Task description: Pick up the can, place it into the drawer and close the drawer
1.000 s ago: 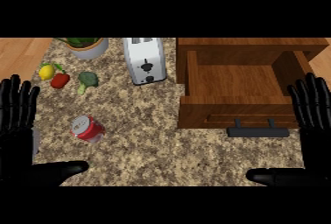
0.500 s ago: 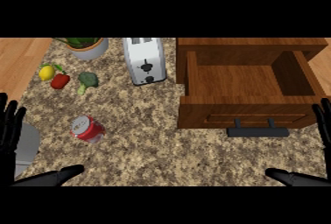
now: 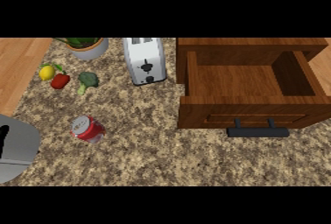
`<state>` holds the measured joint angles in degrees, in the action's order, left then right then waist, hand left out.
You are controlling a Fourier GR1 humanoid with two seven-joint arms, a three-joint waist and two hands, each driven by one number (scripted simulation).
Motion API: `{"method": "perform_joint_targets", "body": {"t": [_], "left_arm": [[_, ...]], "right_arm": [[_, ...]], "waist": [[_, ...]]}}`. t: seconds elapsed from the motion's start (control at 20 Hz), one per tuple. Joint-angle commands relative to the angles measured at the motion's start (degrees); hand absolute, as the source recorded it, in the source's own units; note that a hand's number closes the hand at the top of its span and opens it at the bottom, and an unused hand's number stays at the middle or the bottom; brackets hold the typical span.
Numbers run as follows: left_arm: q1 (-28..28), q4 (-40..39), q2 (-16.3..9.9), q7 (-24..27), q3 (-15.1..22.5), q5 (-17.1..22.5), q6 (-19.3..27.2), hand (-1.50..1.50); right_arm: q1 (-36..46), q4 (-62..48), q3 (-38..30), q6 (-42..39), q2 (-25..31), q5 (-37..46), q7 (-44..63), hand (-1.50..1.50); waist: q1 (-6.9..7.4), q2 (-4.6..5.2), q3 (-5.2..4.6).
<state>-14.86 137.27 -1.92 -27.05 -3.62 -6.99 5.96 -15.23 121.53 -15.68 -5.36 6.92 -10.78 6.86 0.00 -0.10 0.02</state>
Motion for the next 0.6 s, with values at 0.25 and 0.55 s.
{"method": "perform_joint_targets", "body": {"t": [0.25, 0.55], "left_arm": [[3.0, 3.6, 1.1, -8.1, -4.0, 8.4, 2.7, -1.50], [8.3, -3.3, 1.9, -8.4, -4.1, 8.7, 6.8, -1.50]], "right_arm": [[-6.3, -0.8, -7.5, -7.7, 1.6, -6.8, -3.6, -1.50], [-7.3, 1.4, -10.0, -9.8, 0.5, -9.2, -2.3, -1.50]], "waist": [[-0.28, 0.00, 0.00], [-0.35, 0.06, -0.01]]}}
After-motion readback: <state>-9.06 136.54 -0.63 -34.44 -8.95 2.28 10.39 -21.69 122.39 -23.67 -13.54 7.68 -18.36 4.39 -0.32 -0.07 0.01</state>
